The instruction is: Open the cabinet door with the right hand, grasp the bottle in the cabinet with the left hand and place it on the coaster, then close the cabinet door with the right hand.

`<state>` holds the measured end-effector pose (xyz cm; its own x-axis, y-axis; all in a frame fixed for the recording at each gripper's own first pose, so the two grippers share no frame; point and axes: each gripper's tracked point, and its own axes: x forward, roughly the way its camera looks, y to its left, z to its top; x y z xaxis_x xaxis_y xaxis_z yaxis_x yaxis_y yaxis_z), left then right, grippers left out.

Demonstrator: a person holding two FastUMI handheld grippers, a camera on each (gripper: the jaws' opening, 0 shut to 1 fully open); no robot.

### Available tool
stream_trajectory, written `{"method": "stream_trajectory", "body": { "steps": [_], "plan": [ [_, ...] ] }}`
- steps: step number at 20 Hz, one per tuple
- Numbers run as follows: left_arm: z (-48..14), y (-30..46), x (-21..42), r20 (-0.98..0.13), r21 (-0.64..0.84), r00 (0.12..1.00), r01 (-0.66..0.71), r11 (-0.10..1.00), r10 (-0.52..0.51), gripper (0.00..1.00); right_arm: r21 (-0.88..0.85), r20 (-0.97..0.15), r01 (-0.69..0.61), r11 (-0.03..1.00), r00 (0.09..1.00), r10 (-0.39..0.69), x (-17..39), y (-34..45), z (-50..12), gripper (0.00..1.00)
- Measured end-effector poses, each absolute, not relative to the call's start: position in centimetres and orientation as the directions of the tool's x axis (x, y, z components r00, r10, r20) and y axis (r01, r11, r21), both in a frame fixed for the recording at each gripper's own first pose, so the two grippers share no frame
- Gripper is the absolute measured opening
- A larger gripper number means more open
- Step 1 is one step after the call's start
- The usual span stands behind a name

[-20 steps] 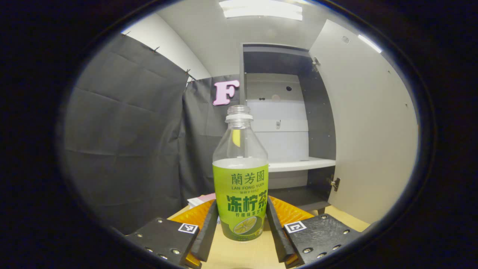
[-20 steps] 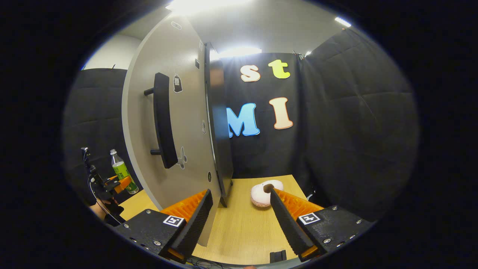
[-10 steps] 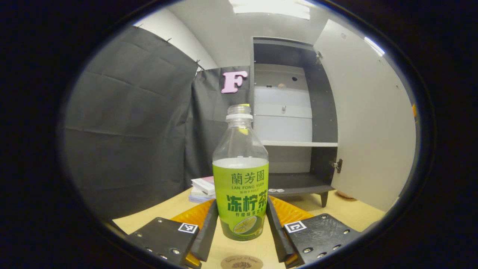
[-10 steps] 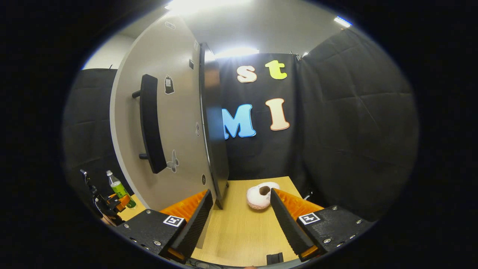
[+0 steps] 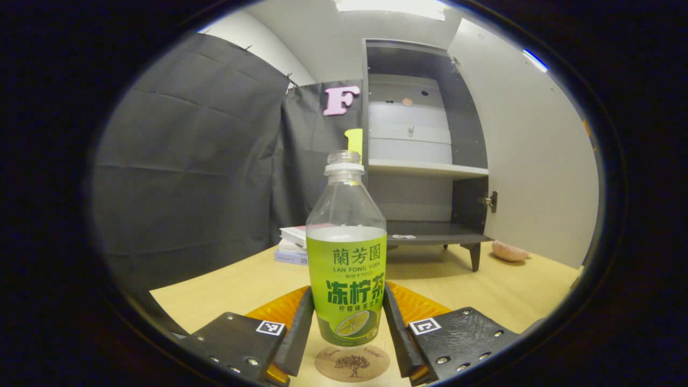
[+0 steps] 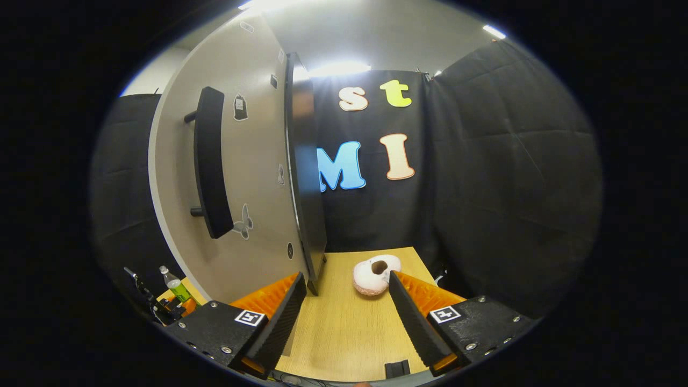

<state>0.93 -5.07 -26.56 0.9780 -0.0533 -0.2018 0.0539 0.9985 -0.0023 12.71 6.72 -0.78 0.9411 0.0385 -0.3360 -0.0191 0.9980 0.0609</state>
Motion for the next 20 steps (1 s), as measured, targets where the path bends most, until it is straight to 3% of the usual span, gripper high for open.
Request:
{"method": "stream_trajectory", "body": {
  "steps": [2,3,4,5,7,8,12,15,16,18,20],
  "plan": [
    [-27.5,-5.0,0.7,-0.219,0.022,0.974,0.053,0.998,-0.047,0.68,0.055,-0.340,-0.024,0.998,0.940,0.041,12.9,6.9,-0.9,0.95],
    [-28.0,-5.0,0.6,-0.224,0.025,0.974,0.052,0.998,-0.045,0.69,0.054,-0.342,-0.025,0.998,0.939,0.041,13.0,7.0,-1.0,0.91],
    [-28.3,-5.0,0.3,-0.232,0.024,0.972,0.047,0.999,-0.040,0.68,0.055,-0.343,-0.026,0.998,0.938,0.043,13.0,7.0,-1.1,0.95],
    [-28.7,-5.0,0.0,-0.240,0.022,0.970,0.043,0.999,-0.037,0.68,0.058,-0.347,-0.028,0.998,0.937,0.046,13.1,7.1,-1.2,0.91],
    [-29.8,-5.2,-0.6,-0.261,0.015,0.965,0.041,0.999,-0.036,0.69,0.062,-0.354,-0.029,0.998,0.934,0.049,13.4,7.2,-1.5,0.91],
    [-30.1,-5.3,-0.9,-0.267,0.014,0.963,0.041,0.999,-0.036,0.69,0.064,-0.355,-0.031,0.997,0.934,0.052,13.5,7.2,-1.4,0.95],
    [-31.1,-5.3,-2.0,-0.279,0.045,0.960,0.021,0.999,-0.007,0.73,0.071,-0.337,-0.046,0.996,0.939,0.068,13.8,7.4,-1.0,0.95],
    [-31.5,-5.3,-2.4,-0.315,0.067,0.949,0.008,0.998,0.014,0.70,0.078,-0.337,-0.053,0.996,0.938,0.076,13.9,7.2,-1.0,0.95],
    [-31.4,-5.3,-2.4,-0.326,0.074,0.945,0.002,0.997,0.023,0.72,0.087,-0.332,-0.056,0.995,0.940,0.082,14.0,7.3,-0.8,0.96],
    [-30.3,-5.0,-2.3,-0.324,0.096,0.945,-0.013,0.995,0.043,0.88,0.106,-0.325,-0.066,0.992,0.941,0.097,14.1,7.3,-0.6,0.96],
    [-28.7,-4.9,-2.3,-0.315,0.112,0.947,-0.019,0.994,0.054,0.87,0.115,-0.314,-0.073,0.991,0.943,0.106,14.2,7.1,-0.2,0.96]
  ]
}}
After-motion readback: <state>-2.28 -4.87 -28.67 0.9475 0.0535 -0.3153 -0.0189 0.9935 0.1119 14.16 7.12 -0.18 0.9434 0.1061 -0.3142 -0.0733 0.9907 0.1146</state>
